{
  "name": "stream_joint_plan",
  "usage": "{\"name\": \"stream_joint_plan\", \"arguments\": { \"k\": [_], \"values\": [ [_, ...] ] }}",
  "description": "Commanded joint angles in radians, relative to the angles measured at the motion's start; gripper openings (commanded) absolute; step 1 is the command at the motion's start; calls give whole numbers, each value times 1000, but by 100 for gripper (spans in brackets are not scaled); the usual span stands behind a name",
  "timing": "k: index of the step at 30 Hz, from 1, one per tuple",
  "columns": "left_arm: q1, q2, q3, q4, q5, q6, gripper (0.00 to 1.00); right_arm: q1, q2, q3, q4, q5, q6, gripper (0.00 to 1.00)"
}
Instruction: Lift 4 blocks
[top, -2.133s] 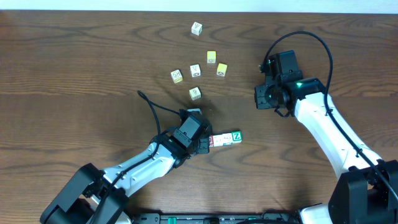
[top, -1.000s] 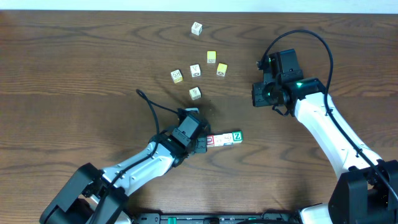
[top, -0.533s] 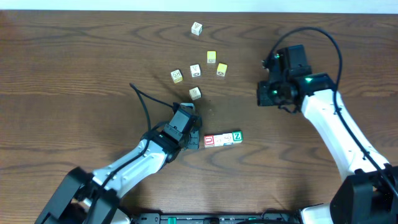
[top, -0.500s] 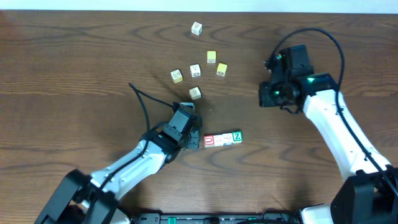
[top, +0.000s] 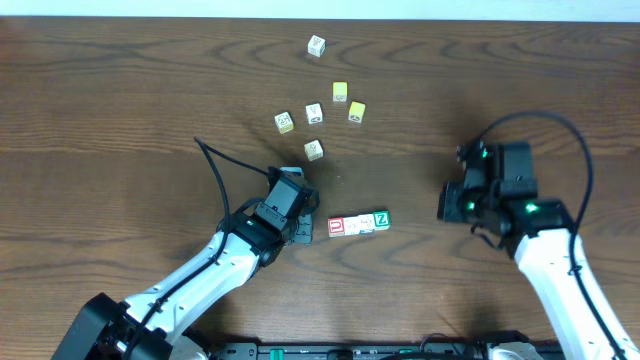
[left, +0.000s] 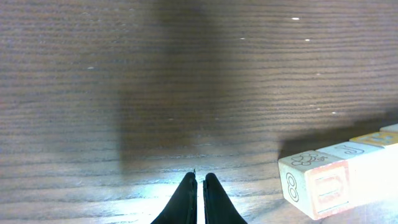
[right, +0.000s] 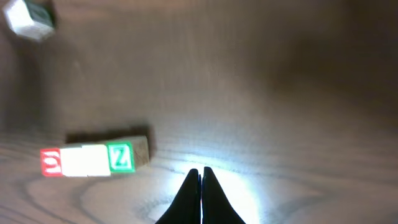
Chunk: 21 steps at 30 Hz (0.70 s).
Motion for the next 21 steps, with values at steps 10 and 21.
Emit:
{"name": "stream_joint_plan", "arguments": {
  "k": [10, 21],
  "values": [
    [7, -14, -64, 82, -12, -98, 7, 64, 59, -101, 127, -50, 53, 1],
    [7, -14, -65, 89, -12, -98, 7, 127, 272, -97, 297, -107, 46, 1]
  ]
}}
